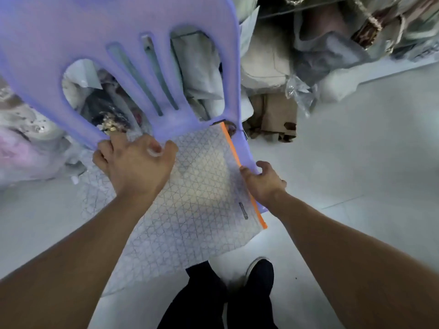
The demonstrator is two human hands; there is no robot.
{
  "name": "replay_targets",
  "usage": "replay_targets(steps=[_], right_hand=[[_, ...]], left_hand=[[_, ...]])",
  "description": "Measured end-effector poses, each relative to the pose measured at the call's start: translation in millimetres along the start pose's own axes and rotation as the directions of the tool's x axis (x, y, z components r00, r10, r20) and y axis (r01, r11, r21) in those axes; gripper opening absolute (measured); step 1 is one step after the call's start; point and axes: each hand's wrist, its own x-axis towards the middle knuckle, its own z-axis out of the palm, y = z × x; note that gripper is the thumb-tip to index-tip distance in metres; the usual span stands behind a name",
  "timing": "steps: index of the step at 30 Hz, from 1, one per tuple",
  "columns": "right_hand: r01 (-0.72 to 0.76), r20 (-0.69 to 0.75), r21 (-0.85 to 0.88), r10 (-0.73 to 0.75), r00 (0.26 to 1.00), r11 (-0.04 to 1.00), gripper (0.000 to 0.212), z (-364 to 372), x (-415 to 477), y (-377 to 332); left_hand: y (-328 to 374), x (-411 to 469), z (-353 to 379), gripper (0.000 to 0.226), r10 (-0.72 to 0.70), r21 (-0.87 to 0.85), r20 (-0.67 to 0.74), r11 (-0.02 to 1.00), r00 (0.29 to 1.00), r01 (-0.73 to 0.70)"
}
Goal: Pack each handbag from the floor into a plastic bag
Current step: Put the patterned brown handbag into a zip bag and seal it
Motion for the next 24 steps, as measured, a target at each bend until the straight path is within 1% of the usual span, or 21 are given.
replay_targets(steps=[3,5,7,9,10,12,13,14,15,16,17,18,20,21,22,24], right_hand=[[0.136,-0.024,-0.031,-0.137,0.99,0.99,0.037,21.2,-6.4,-23.6],[0.203,-0.045,-0.052,-0.206,0.978,0.978,0.029,35.3,-11.6,-36.3],[0.206,-0.084,-0.072,-0.212,0.974,0.976,0.029,46.4,-11.0,-45.1],[0.159,-0.128,-0.049,-0.164,0.978,0.986,0.027,51.0,-8.1,-51.7],[0.13,-0.144,-0.041,-0.134,0.98,0.991,0.026,50.9,-7.2,-53.9],[0.103,-0.168,-0.086,-0.116,0.979,0.991,0.023,48.3,-5.2,-58.3],[0.103,-0.177,-0.11,-0.121,0.977,0.989,0.021,46.6,-3.2,-59.1],[0.111,-0.175,-0.112,-0.13,0.976,0.987,0.017,44.1,-2.5,-60.6],[0.126,-0.161,-0.084,-0.139,0.977,0.988,0.014,42.3,-1.4,-61.0],[0.142,-0.138,-0.005,-0.142,0.98,0.99,0.012,40.4,-3.1,-62.3],[0.151,-0.111,0.104,-0.14,0.984,0.983,0.012,38.6,-5.9,-63.3],[0.155,-0.075,0.212,-0.142,0.987,0.965,0.014,37.0,-10.4,-64.9],[0.17,0.019,0.373,-0.191,0.981,0.912,0.021,34.7,-20.4,-69.9],[0.173,0.077,0.411,-0.223,0.972,0.895,0.023,35.0,-24.8,-72.1],[0.166,0.142,0.439,-0.251,0.957,0.883,0.025,35.0,-29.1,-74.7],[0.113,0.282,0.505,-0.287,0.916,0.856,0.027,41.0,-34.1,-77.5]], left_hand=[[-34.0,9.8,0.5,0.035,-0.018,0.013,-0.041,1.0,0.999,0.018],[-49.9,12.8,3.8,0.038,-0.008,0.031,-0.049,0.999,0.999,0.01],[-64.8,12.9,10.6,0.038,0.001,0.065,-0.076,0.998,0.997,0.004],[-74.7,10.9,13.8,0.035,-0.002,0.087,-0.109,0.996,0.994,0.011],[-75.3,8.4,13.8,0.035,0.004,0.089,-0.108,0.996,0.994,0.006],[-69.1,1.0,13.1,0.034,0.049,0.082,-0.076,0.996,0.996,-0.042],[-63.0,-3.6,13.2,0.033,0.093,0.047,-0.052,0.995,0.994,-0.091],[-56.0,-7.9,13.3,0.03,0.142,-0.029,-0.016,0.989,0.99,-0.142],[-48.6,-11.5,13.3,0.027,0.183,-0.144,0.034,0.974,0.983,-0.176],[-40.4,-13.9,12.5,0.023,0.207,-0.279,0.098,0.945,0.973,-0.173],[-32.0,-15.8,12.8,0.019,0.217,-0.397,0.167,0.908,0.962,-0.136],[-22.7,-17.1,13.3,0.015,0.217,-0.472,0.233,0.878,0.948,-0.085],[-1.3,-17.0,13.7,0.016,0.16,-0.544,0.311,0.838,0.937,0.037],[9.3,-15.9,13.4,0.022,0.094,-0.558,0.352,0.82,0.931,0.128],[18.2,-13.1,12.9,0.032,0.011,-0.555,0.4,0.799,0.916,0.233],[27.5,-6.2,15.5,0.054,-0.159,-0.506,0.482,0.752,0.862,0.422]])
